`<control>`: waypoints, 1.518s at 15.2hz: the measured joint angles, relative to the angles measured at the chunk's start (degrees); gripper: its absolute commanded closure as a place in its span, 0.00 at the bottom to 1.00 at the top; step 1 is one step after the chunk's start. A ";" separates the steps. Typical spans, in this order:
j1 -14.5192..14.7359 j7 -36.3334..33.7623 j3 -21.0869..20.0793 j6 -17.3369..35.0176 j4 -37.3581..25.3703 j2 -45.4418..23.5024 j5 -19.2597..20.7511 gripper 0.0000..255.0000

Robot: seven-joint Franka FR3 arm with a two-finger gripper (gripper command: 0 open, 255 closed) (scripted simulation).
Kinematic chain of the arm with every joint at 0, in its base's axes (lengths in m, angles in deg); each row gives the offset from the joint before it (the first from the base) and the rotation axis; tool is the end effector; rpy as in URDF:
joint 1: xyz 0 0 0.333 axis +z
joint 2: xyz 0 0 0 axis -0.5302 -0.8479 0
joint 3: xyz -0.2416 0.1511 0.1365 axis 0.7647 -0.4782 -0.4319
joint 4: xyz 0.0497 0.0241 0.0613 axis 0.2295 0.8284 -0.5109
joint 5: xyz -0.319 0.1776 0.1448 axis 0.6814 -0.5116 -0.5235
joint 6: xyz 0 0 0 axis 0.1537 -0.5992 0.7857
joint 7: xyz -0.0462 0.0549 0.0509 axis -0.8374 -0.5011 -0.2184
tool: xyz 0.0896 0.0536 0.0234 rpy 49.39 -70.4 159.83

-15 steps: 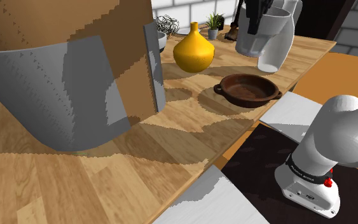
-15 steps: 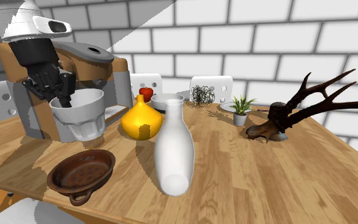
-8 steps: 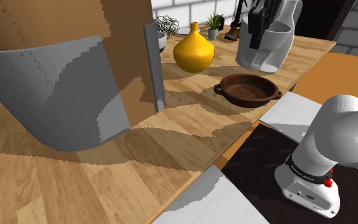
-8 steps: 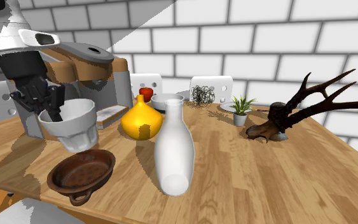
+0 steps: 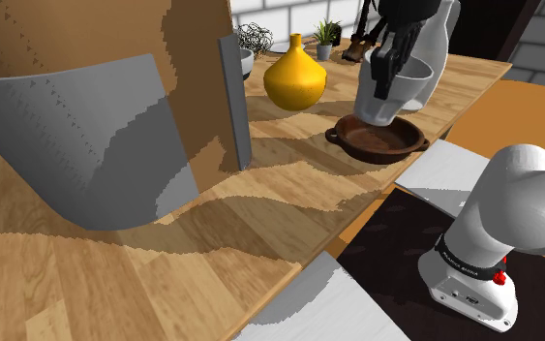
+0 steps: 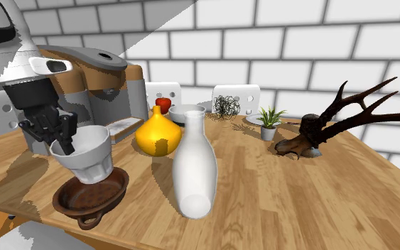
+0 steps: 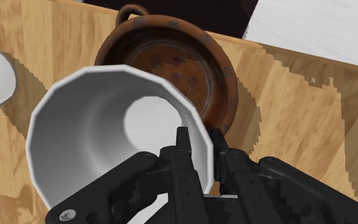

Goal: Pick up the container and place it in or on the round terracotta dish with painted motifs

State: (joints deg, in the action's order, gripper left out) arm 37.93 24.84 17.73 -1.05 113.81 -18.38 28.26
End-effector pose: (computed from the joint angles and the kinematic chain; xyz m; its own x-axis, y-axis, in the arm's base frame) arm 0.2430 0.1582 0.6723 0.9947 0.0858 0.0564 0.0756 -0.9837 0.1634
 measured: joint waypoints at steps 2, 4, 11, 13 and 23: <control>0.24 -0.18 -0.16 1.25 2.14 0.89 -0.29 1.00; 0.44 -0.39 -0.37 2.66 4.23 1.57 -0.57 1.00; 0.56 -0.38 -0.37 3.42 5.49 2.07 -0.67 1.00; 0.56 -0.38 -0.37 3.43 5.49 2.08 -0.66 0.00; -0.18 -0.74 -0.69 -2.16 -3.53 -1.27 -0.23 0.00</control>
State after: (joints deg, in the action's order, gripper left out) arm 37.74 24.10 17.04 -3.21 110.28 -19.64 28.03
